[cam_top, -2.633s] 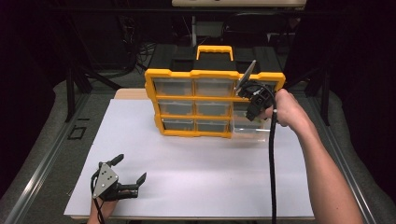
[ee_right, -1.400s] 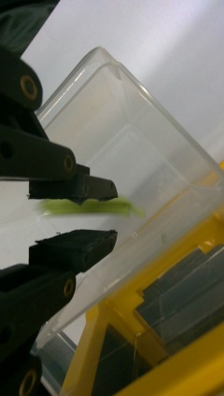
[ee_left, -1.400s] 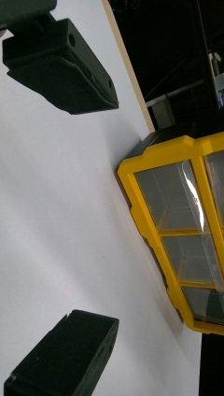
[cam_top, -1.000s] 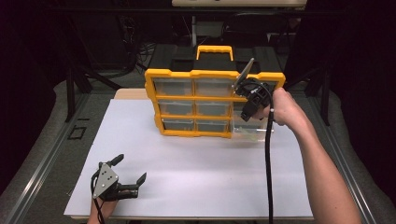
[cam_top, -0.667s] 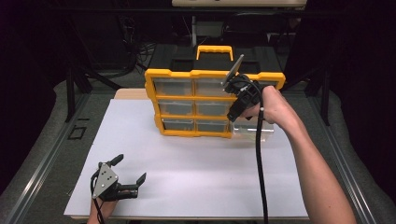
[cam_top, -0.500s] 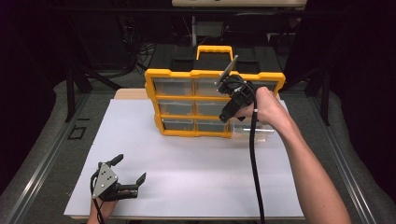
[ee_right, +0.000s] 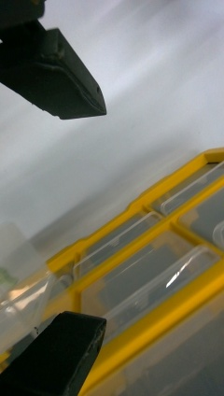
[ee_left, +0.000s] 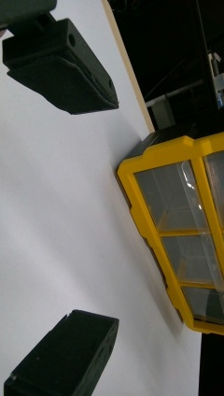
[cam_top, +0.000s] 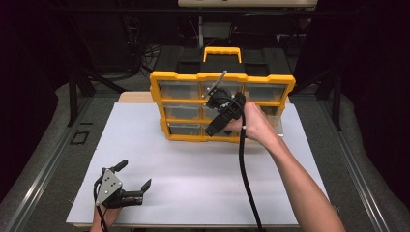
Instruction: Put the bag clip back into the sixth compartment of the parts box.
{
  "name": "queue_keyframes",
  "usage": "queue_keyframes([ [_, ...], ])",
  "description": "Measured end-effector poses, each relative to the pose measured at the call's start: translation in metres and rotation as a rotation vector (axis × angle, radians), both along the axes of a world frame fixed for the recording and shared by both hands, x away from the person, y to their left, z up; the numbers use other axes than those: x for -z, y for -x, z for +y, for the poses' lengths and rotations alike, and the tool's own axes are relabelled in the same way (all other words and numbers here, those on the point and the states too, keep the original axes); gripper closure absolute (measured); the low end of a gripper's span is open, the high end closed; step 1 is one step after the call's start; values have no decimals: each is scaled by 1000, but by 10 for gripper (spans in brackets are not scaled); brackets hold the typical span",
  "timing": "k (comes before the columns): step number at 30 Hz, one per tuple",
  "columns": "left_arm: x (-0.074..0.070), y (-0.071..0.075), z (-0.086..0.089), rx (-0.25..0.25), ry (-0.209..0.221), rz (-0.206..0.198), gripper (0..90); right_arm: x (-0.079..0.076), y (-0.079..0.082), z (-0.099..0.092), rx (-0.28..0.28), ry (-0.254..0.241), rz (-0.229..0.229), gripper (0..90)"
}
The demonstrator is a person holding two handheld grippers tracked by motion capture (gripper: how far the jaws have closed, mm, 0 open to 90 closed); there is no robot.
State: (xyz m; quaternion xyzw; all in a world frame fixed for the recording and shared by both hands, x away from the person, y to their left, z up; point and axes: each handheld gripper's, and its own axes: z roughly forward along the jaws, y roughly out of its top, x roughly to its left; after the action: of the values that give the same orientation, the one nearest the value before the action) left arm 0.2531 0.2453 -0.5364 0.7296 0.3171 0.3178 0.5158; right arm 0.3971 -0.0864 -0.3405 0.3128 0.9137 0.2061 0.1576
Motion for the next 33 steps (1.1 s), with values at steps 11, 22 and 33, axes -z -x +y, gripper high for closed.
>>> queue_keyframes([
  [11,0,0,1,2,4,0,0,34,21,23,-44,-65,-31,0],
  [22,0,0,0,2,3,1,0,69,38,30,-80,-107,-44,0],
  [33,0,0,1,0,4,0,0,115,60,24,-109,-162,-37,0],
])
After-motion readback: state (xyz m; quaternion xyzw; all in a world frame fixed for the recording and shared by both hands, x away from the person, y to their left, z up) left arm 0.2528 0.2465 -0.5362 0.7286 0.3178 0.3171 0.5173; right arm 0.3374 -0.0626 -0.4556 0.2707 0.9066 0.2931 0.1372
